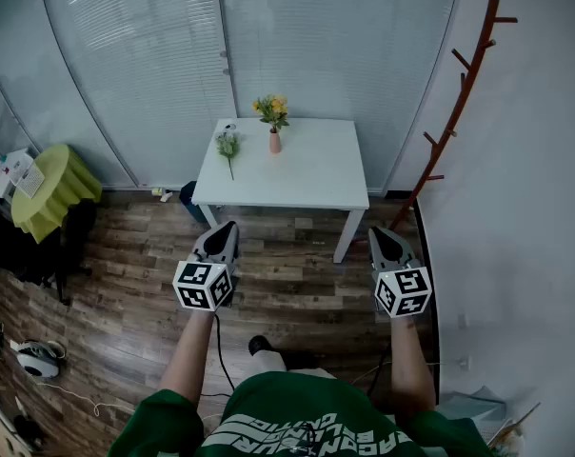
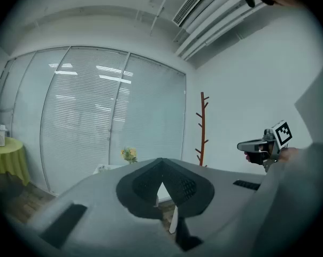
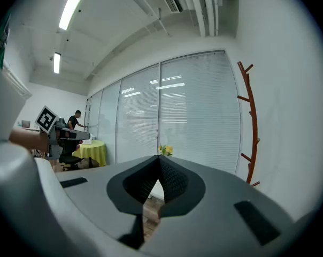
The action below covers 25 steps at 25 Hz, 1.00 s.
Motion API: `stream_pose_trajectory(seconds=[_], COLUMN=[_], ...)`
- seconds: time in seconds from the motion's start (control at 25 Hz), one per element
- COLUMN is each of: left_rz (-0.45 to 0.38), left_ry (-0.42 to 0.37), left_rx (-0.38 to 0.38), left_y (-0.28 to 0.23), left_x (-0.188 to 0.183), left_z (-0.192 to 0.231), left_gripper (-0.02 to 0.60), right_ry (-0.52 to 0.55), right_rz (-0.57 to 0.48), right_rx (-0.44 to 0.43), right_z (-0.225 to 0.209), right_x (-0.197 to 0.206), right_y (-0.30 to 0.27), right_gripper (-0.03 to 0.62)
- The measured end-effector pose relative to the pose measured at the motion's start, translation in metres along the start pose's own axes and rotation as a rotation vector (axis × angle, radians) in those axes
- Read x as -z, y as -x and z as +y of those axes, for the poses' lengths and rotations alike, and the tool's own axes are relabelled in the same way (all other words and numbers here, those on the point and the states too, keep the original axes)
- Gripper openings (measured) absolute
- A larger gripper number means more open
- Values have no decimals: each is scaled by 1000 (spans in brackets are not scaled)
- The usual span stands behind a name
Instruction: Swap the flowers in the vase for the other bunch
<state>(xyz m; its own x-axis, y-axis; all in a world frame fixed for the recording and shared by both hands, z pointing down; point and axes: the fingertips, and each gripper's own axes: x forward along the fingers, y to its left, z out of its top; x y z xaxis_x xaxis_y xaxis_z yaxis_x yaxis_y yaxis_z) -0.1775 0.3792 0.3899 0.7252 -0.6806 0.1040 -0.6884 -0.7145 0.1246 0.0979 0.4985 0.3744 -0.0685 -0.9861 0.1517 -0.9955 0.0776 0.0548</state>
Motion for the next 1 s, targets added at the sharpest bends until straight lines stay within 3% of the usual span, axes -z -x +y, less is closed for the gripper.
stream_pose_trajectory(seconds=[0.6,1.0], left_rz=[12,19], left_ry=[4,4], left_rx=[10,16], left_y=[-21,-90], left_x=[5,5], left_z=[-20,-13], left_gripper=[5,5], right_ry=[-16,-19], right_rz=[5,25], right_rx=[-15,-38], right_z=[-26,-66], right_x=[8,16], right_y=[-5,-50], right_gripper=[14,14])
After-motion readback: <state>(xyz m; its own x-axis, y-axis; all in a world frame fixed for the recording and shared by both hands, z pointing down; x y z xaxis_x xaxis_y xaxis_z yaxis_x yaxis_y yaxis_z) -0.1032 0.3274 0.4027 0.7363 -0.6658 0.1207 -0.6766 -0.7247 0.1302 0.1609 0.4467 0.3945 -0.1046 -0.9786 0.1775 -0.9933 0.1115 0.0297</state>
